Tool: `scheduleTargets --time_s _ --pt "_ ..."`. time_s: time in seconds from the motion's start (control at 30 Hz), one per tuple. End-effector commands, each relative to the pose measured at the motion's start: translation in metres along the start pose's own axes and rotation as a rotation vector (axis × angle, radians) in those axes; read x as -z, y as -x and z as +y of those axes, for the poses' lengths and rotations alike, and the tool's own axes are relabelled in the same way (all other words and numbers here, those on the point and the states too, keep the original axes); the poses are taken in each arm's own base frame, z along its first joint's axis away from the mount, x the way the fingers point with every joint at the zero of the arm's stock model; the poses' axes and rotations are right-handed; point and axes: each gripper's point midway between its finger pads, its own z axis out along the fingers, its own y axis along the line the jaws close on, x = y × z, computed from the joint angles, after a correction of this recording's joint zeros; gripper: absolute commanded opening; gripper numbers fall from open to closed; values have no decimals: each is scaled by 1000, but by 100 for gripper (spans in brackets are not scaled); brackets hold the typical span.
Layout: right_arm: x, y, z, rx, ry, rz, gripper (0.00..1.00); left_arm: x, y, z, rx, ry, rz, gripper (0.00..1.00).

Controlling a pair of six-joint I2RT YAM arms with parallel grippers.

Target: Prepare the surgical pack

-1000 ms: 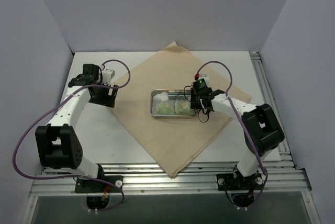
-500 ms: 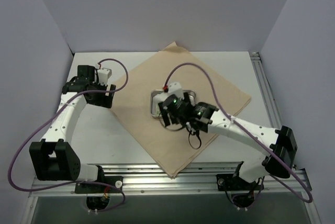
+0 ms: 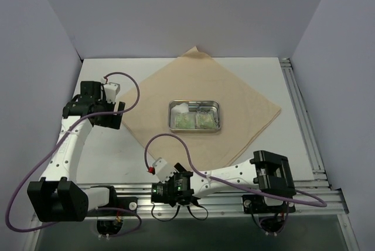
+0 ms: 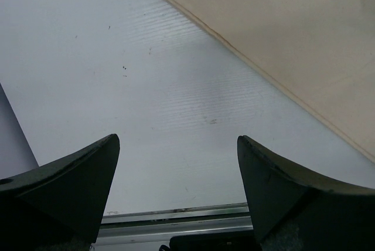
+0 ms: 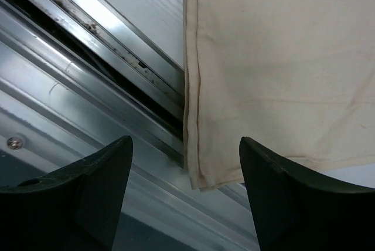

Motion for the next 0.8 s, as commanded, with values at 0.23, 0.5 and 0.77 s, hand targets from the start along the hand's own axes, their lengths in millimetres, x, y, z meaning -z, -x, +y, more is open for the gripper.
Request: scheduleTargets --time_s 0.23,0.5,0.77 --pt "-31 -44 -32 40 -261 126 67 20 2 7 -1 34 -45 91" --pt "-40 -62 -54 102 -409 198 59 18 2 6 -7 29 -46 91" --pt "-35 -48 -76 39 -455 171 49 16 2 6 -17 29 -48 91"
